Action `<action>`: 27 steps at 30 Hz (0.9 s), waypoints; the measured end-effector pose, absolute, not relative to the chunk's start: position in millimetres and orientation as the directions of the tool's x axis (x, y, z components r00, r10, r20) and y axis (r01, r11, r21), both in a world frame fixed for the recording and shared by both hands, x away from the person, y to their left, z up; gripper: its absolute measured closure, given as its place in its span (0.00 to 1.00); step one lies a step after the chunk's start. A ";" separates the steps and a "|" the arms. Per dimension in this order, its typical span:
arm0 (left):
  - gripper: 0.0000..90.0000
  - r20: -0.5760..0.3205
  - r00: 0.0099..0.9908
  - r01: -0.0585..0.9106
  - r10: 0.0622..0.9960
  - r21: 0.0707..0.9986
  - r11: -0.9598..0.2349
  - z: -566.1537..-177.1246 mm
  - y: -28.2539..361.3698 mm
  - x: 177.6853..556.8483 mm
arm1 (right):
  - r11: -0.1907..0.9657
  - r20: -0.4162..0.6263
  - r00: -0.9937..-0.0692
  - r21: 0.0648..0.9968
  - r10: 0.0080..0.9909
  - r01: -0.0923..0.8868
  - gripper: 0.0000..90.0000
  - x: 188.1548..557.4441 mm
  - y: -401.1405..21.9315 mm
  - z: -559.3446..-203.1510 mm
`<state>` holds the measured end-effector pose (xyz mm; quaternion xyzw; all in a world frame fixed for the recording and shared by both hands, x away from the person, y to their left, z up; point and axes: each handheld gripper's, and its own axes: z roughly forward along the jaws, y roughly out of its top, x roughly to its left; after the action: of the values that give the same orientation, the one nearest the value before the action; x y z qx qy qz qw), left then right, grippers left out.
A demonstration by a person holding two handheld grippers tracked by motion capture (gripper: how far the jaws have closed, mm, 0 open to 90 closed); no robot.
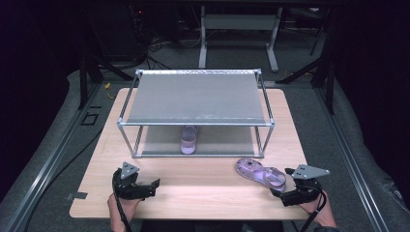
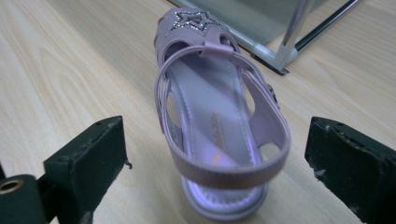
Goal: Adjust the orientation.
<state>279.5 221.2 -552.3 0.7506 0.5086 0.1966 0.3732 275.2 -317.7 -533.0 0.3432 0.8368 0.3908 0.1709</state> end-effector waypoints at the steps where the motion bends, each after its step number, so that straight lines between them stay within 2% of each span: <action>1: 0.00 -0.087 0.410 0.619 0.908 0.758 -0.207 -553.6 221.9 278.5 | 0.466 -0.018 -0.712 0.767 0.702 0.441 0.06 277.1 -314.4 -533.1; 6: 0.00 -0.070 0.411 0.615 0.909 0.757 -0.220 -556.4 226.4 274.4 | 0.510 -0.049 -0.709 0.730 0.704 0.455 0.08 284.8 -300.9 -538.3; 12: 0.00 -0.077 0.407 0.619 0.910 0.756 -0.212 -559.4 232.3 273.2 | 0.485 -0.060 -0.670 0.737 0.740 0.471 0.11 289.6 -298.7 -541.4; 16: 0.00 -0.077 0.409 0.622 0.909 0.752 -0.216 -562.0 232.5 272.4 | 0.509 -0.055 -0.670 0.697 0.740 0.505 0.13 295.9 -298.9 -547.9; 21: 0.00 -0.066 0.409 0.629 0.910 0.743 -0.229 -565.9 232.6 272.7 | 0.545 -0.063 -0.686 0.662 0.725 0.515 0.22 297.6 -293.2 -558.1; 22: 0.00 -0.059 0.409 0.628 0.910 0.742 -0.234 -565.8 232.5 272.5 | 0.539 -0.070 -0.680 0.671 0.730 0.509 0.27 296.6 -293.2 -558.2; 27: 0.00 -0.049 0.409 0.635 0.911 0.732 -0.246 -568.4 232.6 273.9 | 0.532 -0.084 -0.668 0.680 0.739 0.504 0.33 293.2 -292.3 -557.8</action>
<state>273.9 232.6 -568.4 0.7641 0.5059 0.1984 0.3477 293.2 -292.3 -557.8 0.3632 0.8556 0.3193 0.1845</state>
